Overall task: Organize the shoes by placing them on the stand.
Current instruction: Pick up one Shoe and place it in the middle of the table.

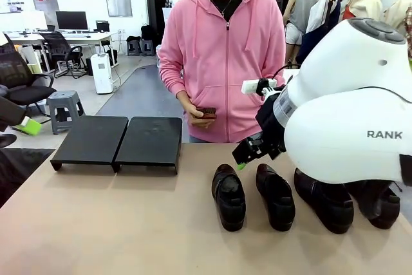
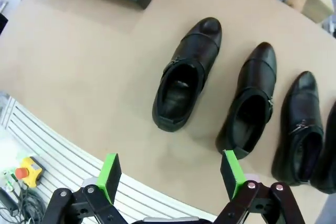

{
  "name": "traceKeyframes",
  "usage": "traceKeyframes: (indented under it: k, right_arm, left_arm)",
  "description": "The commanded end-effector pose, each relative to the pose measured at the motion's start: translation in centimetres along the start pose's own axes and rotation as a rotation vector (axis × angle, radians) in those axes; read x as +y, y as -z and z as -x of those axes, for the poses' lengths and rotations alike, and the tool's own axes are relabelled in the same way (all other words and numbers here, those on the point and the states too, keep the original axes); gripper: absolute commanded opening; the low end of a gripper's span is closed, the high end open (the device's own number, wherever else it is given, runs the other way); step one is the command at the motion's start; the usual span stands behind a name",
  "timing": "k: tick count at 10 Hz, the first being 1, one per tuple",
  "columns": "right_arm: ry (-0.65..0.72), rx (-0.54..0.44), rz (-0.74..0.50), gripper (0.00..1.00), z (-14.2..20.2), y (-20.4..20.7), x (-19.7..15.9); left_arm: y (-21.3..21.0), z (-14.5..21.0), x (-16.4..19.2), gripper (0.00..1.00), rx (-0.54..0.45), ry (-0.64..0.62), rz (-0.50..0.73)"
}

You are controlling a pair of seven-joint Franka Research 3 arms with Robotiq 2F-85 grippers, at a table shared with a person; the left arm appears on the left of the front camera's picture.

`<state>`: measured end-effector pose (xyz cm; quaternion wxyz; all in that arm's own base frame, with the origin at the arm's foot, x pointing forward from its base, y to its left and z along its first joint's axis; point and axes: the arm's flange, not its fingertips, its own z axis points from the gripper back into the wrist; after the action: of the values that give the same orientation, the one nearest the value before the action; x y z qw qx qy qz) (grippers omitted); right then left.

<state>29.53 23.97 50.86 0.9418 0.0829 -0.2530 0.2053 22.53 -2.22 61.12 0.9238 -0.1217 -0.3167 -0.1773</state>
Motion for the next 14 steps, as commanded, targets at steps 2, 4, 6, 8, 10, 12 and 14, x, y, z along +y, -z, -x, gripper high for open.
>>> traceKeyframes:
  k: [2, 4, 6, 8, 10, 12, 14]
  right_arm:
    - [0.321, 0.250, 0.165, 1.00, -4.2, 6.2, 0.6]
    - [0.424, 0.305, 0.238, 1.00, -6.4, 11.5, 0.7]
    - [0.407, 0.385, 0.212, 1.00, -7.0, 14.5, 0.4]
    - [0.465, 0.485, 0.206, 1.00, -7.7, 18.0, -1.3]
    - [0.441, 0.527, 0.168, 1.00, -7.8, 19.8, -2.1]
    - [0.485, 0.572, 0.163, 1.00, -7.2, 22.3, -3.3]
    - [0.502, 0.577, 0.170, 0.65, -6.7, 22.9, -3.9]
  left_arm:
    - [0.1, 0.0, 0.0, 1.00, -0.012, -0.004, 0.014]
    - [0.1, 0.0, 0.0, 1.00, -0.012, -0.004, 0.014]
    - [0.1, 0.0, 0.0, 1.00, -0.012, -0.004, 0.014]
    - [0.1, 0.0, 0.0, 1.00, -0.012, -0.004, 0.014]
    - [0.1, 0.0, 0.0, 1.00, -0.012, -0.004, 0.014]
    - [0.1, 0.0, 0.0, 1.00, -0.012, -0.004, 0.014]
    - [0.1, 0.0, 0.0, 1.00, -0.012, -0.004, 0.014]
